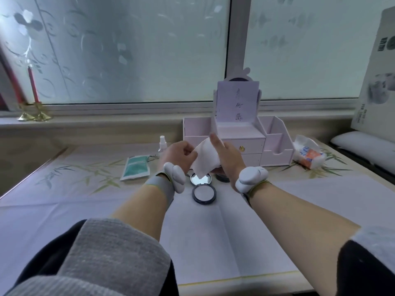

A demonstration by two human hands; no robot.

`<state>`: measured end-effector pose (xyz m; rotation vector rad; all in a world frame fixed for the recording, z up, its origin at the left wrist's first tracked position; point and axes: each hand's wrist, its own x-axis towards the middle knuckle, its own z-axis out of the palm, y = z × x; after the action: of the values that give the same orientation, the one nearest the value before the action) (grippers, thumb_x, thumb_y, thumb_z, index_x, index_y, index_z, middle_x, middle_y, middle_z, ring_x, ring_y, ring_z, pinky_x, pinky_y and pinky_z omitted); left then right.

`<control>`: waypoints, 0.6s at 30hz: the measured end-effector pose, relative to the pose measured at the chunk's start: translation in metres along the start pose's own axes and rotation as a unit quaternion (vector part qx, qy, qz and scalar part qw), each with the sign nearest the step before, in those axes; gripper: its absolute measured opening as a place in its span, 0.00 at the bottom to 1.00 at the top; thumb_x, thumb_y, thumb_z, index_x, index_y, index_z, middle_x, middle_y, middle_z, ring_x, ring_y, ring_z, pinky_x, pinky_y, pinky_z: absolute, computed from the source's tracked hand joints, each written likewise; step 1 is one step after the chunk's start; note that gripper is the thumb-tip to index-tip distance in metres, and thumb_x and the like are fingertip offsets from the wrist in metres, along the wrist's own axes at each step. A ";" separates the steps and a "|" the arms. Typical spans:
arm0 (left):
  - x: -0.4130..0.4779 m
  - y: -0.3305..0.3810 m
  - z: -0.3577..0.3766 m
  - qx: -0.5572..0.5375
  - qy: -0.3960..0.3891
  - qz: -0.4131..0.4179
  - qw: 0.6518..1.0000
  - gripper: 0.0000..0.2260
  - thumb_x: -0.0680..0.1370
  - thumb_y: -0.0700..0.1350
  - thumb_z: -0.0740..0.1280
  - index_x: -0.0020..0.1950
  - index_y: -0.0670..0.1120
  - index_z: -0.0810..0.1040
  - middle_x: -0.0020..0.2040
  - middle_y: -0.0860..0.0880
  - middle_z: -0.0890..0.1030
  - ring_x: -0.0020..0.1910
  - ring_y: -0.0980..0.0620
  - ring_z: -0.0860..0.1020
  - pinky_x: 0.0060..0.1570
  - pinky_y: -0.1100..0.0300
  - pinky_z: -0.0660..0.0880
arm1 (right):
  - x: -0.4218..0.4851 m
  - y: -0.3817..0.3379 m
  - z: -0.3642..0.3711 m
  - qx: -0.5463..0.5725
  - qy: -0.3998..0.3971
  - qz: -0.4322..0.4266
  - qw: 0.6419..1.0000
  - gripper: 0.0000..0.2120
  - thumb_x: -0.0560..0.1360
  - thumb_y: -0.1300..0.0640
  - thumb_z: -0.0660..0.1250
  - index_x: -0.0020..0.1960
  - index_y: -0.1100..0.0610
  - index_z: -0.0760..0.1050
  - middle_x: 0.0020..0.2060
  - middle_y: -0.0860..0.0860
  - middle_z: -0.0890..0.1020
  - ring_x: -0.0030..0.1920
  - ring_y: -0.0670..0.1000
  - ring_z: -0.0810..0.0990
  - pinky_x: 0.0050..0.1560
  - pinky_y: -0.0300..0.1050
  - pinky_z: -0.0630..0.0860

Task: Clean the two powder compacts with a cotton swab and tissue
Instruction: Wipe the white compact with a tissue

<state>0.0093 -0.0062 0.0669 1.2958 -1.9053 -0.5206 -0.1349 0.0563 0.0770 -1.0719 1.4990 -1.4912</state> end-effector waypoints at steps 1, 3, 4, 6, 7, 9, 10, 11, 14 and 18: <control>0.000 -0.001 0.004 -0.009 0.004 -0.007 1.000 0.03 0.76 0.48 0.70 0.45 0.51 0.81 0.36 0.59 0.80 0.39 0.54 0.79 0.41 0.62 0.72 | -0.001 0.005 -0.001 -0.020 -0.007 -0.011 1.000 0.24 0.71 0.36 0.71 0.53 0.55 0.76 0.47 0.53 0.83 0.49 0.55 0.83 0.52 0.56 0.82; 0.000 -0.004 0.014 -0.017 0.007 -0.024 1.000 0.04 0.76 0.50 0.70 0.42 0.53 0.80 0.36 0.58 0.81 0.39 0.55 0.79 0.41 0.61 0.73 | 0.001 0.016 -0.004 -0.142 0.026 -0.062 0.988 0.16 0.73 0.46 0.72 0.51 0.57 0.76 0.46 0.53 0.83 0.48 0.55 0.82 0.50 0.52 0.80; -0.001 -0.007 0.021 -0.017 0.010 -0.034 0.999 0.05 0.76 0.51 0.69 0.40 0.54 0.79 0.36 0.58 0.81 0.40 0.54 0.80 0.42 0.60 0.75 | 0.005 0.021 -0.006 -0.195 0.058 -0.080 0.976 0.12 0.74 0.50 0.70 0.50 0.58 0.76 0.44 0.54 0.82 0.47 0.57 0.81 0.47 0.51 0.78; -0.002 -0.017 0.036 -0.005 0.006 -0.065 0.998 0.07 0.74 0.53 0.67 0.37 0.55 0.75 0.37 0.56 0.81 0.42 0.49 0.81 0.46 0.54 0.78 | 0.011 0.030 -0.013 -0.232 0.128 -0.084 0.961 0.08 0.75 0.54 0.66 0.47 0.58 0.74 0.43 0.55 0.80 0.44 0.59 0.76 0.42 0.47 0.71; -0.004 -0.022 0.042 0.012 -0.005 -0.086 0.996 0.08 0.75 0.53 0.66 0.37 0.55 0.74 0.39 0.54 0.82 0.44 0.47 0.81 0.48 0.53 0.78 | 0.013 0.033 -0.017 -0.233 0.158 -0.087 0.956 0.06 0.76 0.54 0.65 0.45 0.57 0.72 0.42 0.55 0.79 0.42 0.59 0.74 0.40 0.47 0.68; -0.007 -0.031 0.049 0.047 -0.029 -0.131 0.990 0.08 0.77 0.52 0.64 0.40 0.52 0.76 0.44 0.49 0.82 0.46 0.44 0.79 0.49 0.55 0.76 | 0.018 0.039 -0.026 -0.247 0.194 -0.117 0.942 0.06 0.75 0.56 0.64 0.41 0.54 0.69 0.40 0.53 0.75 0.40 0.57 0.70 0.39 0.46 0.64; -0.007 -0.035 0.051 0.059 -0.040 -0.150 0.986 0.09 0.79 0.51 0.63 0.42 0.50 0.77 0.45 0.48 0.82 0.46 0.43 0.78 0.47 0.56 0.74 | 0.020 0.042 -0.029 -0.262 0.192 -0.129 0.937 0.08 0.75 0.57 0.64 0.38 0.53 0.68 0.39 0.52 0.74 0.40 0.56 0.69 0.38 0.45 0.63; -0.006 -0.039 0.054 0.066 -0.048 -0.163 0.983 0.09 0.80 0.50 0.62 0.43 0.49 0.78 0.46 0.47 0.81 0.45 0.43 0.77 0.45 0.57 0.72 | 0.022 0.044 -0.031 -0.278 0.179 -0.136 0.934 0.12 0.76 0.57 0.64 0.35 0.52 0.66 0.38 0.51 0.72 0.39 0.56 0.69 0.38 0.45 0.62; 0.000 -0.047 0.057 0.074 -0.071 -0.201 0.974 0.11 0.80 0.48 0.61 0.39 0.48 0.77 0.44 0.45 0.80 0.43 0.42 0.76 0.43 0.58 0.70 | 0.026 0.051 -0.032 -0.343 0.095 -0.112 0.928 0.18 0.77 0.57 0.60 0.30 0.54 0.60 0.29 0.52 0.67 0.36 0.57 0.66 0.31 0.48 0.59; 0.007 -0.050 0.062 0.095 -0.115 -0.219 0.964 0.10 0.76 0.47 0.64 0.40 0.44 0.82 0.40 0.45 0.82 0.41 0.43 0.78 0.43 0.59 0.73 | 0.031 0.066 -0.024 -0.375 0.012 -0.064 0.925 0.15 0.75 0.56 0.59 0.30 0.56 0.63 0.27 0.52 0.70 0.33 0.56 0.67 0.32 0.45 0.64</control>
<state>-0.0103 -0.0374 -0.0038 1.8718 -1.8895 -0.7531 -0.1721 0.0340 0.0131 -1.6087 2.1248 -1.0049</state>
